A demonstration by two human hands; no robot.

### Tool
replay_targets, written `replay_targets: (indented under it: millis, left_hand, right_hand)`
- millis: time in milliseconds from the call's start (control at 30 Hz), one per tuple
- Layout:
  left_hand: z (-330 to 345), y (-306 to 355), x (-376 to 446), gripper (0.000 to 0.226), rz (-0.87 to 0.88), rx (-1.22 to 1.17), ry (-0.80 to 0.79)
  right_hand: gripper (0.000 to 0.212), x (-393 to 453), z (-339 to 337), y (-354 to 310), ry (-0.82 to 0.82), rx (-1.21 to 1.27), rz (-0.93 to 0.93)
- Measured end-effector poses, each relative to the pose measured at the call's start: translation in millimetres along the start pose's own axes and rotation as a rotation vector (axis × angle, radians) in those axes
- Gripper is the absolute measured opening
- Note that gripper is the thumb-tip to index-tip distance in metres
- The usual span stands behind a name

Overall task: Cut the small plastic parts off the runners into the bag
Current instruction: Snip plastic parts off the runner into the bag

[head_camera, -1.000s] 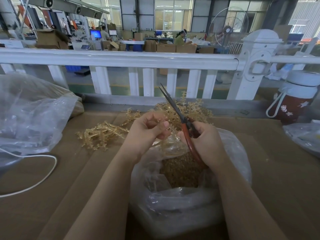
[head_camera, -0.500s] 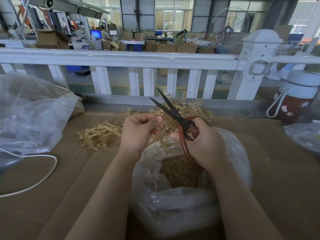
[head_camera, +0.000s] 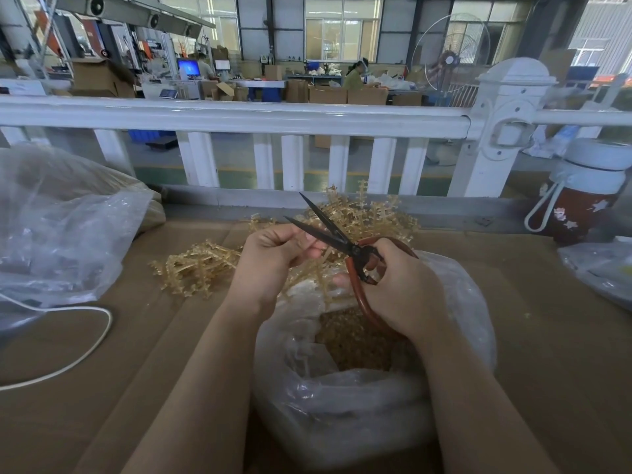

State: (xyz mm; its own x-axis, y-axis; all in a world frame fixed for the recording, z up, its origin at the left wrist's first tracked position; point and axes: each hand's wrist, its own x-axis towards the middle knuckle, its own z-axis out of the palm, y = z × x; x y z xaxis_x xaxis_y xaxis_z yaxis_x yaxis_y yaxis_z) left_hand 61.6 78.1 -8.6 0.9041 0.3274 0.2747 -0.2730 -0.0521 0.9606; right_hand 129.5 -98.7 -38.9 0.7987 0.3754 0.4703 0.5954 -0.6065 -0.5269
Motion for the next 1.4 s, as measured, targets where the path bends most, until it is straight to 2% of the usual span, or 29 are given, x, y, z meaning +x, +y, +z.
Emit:
replay_targets:
  millis: [200, 433, 1000, 1267, 1400]
  left_hand:
    - [-0.8, -1.2, -0.1, 0.039, -0.005, -0.023, -0.001]
    - [-1.7, -2.3, 0.9, 0.038, -0.017, -0.034, 0.022]
    - [-3.4, -2.2, 0.8, 0.033, 0.002, -0.063, -0.012]
    - [-4.7, -2.1, 0.6, 0.031, 0.015, -0.024, -0.02]
    - [-4.8, -2.0, -0.5, 0.026, 0.045, 0.005, -0.046]
  right_hand:
    - [0.07, -0.4, -0.1, 1.6, 0.025, -0.046, -0.037]
    - [0.073, -0.7, -0.6, 1.3, 0.078, -0.121, -0.049]
    - [0.073, -1.4, -0.1, 1.5, 0.065, -0.062, -0.023]
    - [0.062, -2.7, -1.3, 0.9, 0.067, -0.074, -0.028]
    - [0.064, -2.9, -2.3, -0.7, 0.073, -0.069, -0.031]
